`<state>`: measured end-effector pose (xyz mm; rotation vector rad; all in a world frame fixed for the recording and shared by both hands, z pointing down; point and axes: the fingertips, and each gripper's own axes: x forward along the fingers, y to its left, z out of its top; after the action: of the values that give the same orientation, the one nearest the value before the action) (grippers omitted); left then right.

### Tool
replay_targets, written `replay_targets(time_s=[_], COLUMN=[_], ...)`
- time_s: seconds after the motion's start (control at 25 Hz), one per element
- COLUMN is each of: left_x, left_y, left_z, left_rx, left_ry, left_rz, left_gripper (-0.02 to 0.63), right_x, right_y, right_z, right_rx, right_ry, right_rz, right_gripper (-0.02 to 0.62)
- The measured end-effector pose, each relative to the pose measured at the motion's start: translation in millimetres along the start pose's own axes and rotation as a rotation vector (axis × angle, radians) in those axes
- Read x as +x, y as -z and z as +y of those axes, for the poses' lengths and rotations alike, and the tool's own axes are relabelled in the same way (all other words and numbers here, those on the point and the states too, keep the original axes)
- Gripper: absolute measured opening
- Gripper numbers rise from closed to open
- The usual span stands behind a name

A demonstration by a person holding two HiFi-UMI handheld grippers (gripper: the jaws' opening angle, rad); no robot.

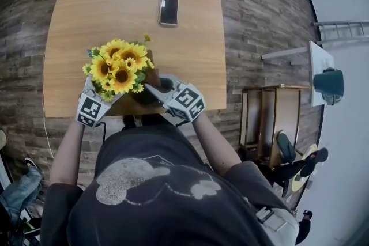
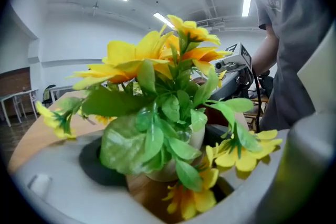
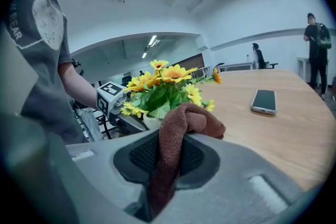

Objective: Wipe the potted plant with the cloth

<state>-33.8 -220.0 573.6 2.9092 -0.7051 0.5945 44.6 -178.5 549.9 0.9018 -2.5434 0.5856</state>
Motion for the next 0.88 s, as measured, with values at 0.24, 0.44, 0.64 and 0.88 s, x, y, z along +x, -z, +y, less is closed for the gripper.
replay_targets(time_s=[0.24,0.44,0.64,0.88], left_x=[-23,-34,-16,-1], left_y=[8,5,1,-13], left_z=[13,-3,-4,17], left_rx=[-0.157,-0.311,-0.364,-0.359], left_ry=[-0.199,-0.351,-0.452,-0.503], left_rz=[-0.031,0.008,0.001,-0.020], left_gripper=[0.569,0.591,0.620,0.615], right_x=[-11,-15,8,47], right_y=[-17,-28,-43,-51], right_z=[-40,-77,-98,-90], right_rx=[-0.022,-0.077,-0.155,-0.316], right_ry=[0.091,0.161,0.119,-0.023], right_rz=[-0.020,0.000,0.045,0.142], right_gripper=[0.055,0.055,0.055,0.055])
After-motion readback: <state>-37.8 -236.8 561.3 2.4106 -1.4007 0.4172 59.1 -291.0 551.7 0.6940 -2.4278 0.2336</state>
